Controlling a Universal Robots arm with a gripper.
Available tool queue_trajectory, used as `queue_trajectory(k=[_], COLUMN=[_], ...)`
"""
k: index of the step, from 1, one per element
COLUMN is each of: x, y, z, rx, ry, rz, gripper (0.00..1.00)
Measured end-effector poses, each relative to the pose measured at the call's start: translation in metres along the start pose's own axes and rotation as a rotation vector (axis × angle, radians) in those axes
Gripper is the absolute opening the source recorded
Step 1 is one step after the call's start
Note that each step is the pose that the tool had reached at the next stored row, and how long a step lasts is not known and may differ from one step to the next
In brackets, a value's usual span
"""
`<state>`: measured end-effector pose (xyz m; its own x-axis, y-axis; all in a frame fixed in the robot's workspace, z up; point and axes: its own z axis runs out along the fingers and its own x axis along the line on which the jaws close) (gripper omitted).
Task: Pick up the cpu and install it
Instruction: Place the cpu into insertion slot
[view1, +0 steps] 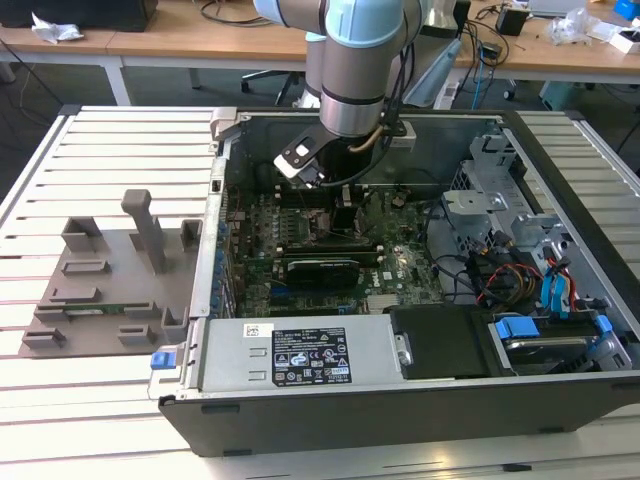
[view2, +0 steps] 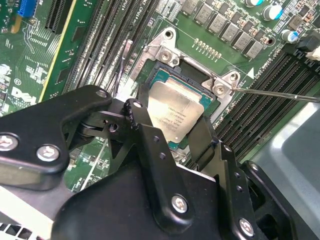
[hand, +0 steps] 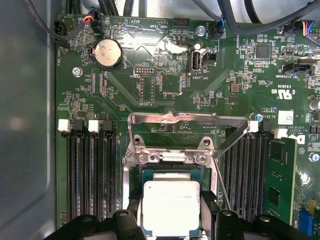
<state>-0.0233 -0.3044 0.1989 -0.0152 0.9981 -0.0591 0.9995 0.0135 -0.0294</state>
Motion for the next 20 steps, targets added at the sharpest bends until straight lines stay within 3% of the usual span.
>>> queue_trajectory(k=[2,3,12,18,19,20], x=[0.0000,0.0000,0.0001,0.0012,0.0014,0.0014], y=[0.0000,0.0000,0.0001,-0.0003,-0.0003,-0.0003], z=[0.0001,0.0001,0.0000,-0.0141,-0.0153,-0.0169], rx=[0.0000,0.0000,0.0000,-0.0002,0.0000,-0.0001], ry=[0.0000,0.0000,0.0001,0.0003,-0.0001,0.0001], rz=[0.000,0.000,0.000,0.000,0.000,0.000], gripper=[0.56,0.62,0.62,0.62,0.54,0.54])
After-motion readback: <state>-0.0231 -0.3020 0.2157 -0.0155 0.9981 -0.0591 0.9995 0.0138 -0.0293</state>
